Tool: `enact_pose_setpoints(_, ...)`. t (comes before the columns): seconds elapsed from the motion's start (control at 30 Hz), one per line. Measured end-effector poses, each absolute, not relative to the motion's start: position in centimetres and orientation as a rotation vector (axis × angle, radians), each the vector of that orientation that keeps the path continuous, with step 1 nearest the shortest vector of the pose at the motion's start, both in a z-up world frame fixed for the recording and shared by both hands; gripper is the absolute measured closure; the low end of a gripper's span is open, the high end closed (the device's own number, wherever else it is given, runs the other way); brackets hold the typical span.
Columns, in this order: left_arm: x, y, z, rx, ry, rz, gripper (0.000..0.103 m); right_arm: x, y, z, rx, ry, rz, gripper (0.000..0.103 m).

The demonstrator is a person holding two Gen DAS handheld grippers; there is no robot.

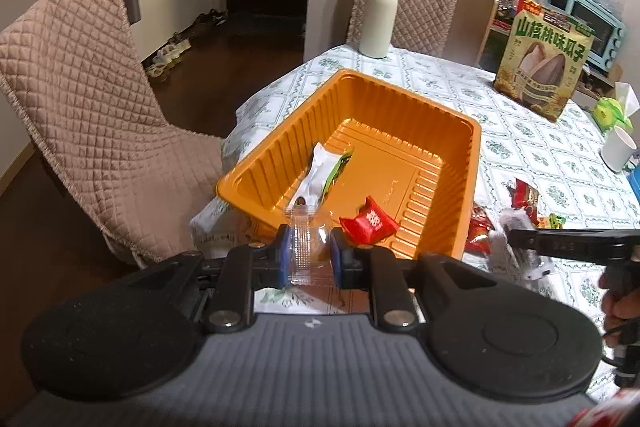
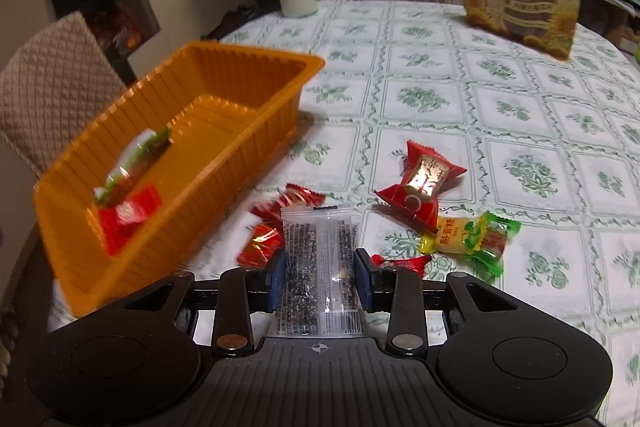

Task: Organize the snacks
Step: 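Grasp the small clear candy with the left gripper while the right gripper grasps the seed bag, then carry both snacks over the orange tray and open both grippers to drop them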

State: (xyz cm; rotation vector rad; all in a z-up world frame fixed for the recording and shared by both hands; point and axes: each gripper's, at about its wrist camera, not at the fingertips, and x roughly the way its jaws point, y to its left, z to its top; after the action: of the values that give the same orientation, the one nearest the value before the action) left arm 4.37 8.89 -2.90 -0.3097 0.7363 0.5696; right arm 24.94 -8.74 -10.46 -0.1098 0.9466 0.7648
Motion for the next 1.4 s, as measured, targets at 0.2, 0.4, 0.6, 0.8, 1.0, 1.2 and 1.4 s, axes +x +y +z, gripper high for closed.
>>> enact_pose_setpoints(0.2,5.5,10.1,-2.4,-0.283,0.727,0.507,0.085,23.5,-9.4,-7.3,-0.032,0.933,0.749,0.067)
enact_pose_setpoints(0.4,7.3,11.4,-1.9,-0.249,0.716,0.441,0.085,22.5,-8.8,-4.7,0.045,0.925,0.75,0.067)
enact_pose_setpoints(0.6,9.5,12.6,-1.7,-0.22,0.721,0.367,0.085,21.7,-6.8,-3.0,0.092,0.908,0.768,0.067)
enact_pose_setpoints(0.8,11.6,14.0,-2.0,-0.209,0.732,0.279,0.085,21.8,-4.1,-2.4,0.122,0.914,0.784,0.067)
enact_pose_setpoints(1.0,14.0,15.1,-2.6,-0.184,0.758,0.217,0.085,22.5,-1.6,-3.0,0.13,0.926,0.768,0.067)
enact_pose_setpoints(1.2,16.0,15.8,-3.8,-0.163,0.791,0.164,0.085,23.8,-0.1,-4.0,0.149,0.94,0.729,0.067)
enact_pose_setpoints(1.4,17.7,16.1,-4.8,-0.14,0.814,0.127,0.085,24.7,0.9,-4.7,0.147,0.944,0.691,0.067)
